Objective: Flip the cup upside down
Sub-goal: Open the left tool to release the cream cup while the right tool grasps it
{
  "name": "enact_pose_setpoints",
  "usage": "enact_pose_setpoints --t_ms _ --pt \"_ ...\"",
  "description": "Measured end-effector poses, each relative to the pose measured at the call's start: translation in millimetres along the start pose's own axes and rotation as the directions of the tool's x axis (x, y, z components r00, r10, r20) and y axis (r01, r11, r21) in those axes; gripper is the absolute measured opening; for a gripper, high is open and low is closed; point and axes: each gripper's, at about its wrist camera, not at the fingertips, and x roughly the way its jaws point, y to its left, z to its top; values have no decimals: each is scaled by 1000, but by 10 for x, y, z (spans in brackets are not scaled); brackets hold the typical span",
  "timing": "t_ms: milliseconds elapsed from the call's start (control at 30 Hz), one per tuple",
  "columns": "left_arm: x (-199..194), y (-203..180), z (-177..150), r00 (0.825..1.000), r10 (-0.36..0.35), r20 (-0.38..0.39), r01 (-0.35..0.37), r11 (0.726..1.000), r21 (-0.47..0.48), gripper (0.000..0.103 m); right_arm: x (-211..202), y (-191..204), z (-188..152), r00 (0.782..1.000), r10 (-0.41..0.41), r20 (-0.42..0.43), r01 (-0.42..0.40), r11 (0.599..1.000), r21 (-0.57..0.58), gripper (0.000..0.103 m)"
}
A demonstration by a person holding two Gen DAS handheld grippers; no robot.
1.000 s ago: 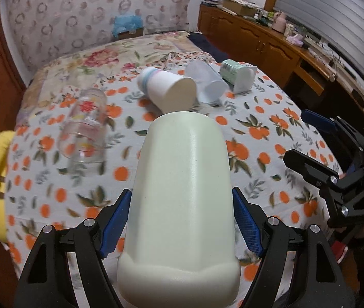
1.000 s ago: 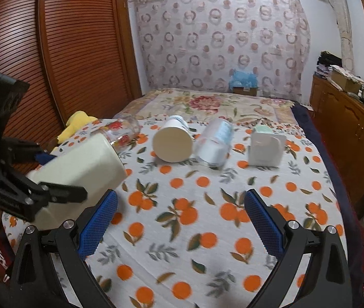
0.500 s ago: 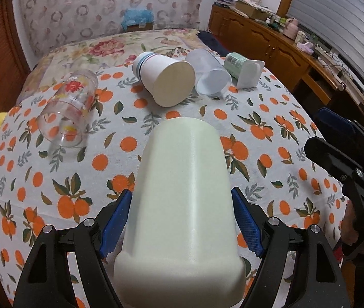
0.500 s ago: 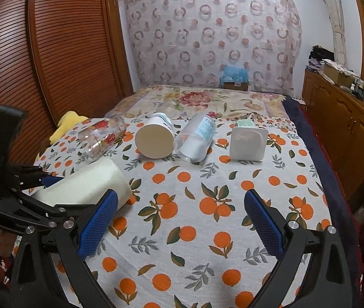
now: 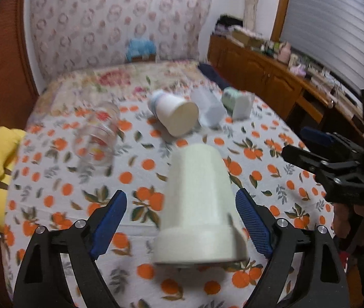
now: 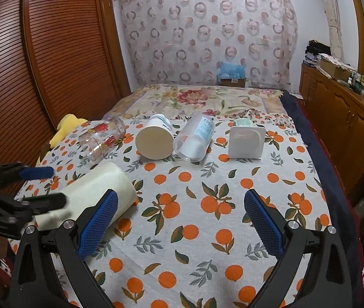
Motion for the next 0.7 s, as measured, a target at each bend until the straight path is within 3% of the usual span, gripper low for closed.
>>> enact_pose_setpoints --t_ms 133,233,333,600,700 --pt "-297 134 -66 996 21 90 -20 1000 -12 88 -35 146 68 1000 9 -12 -9 1000 -4 100" --pt "-484 215 -148 985 53 167 -51 999 -18 95 -34 302 126 1000 18 -21 -18 1000 -15 100" --pt "-608 330 -285 968 104 227 -100 995 -30 95 -4 419 159 999 21 -33 -22 1000 -16 100" --pt "-731 536 -613 940 160 300 -141 986 -86 95 194 741 227 998 30 -62 -32 999 -41 100" --pt "-717 595 -709 937 165 306 -136 984 -114 95 308 858 250 996 18 -84 -22 998 -55 100"
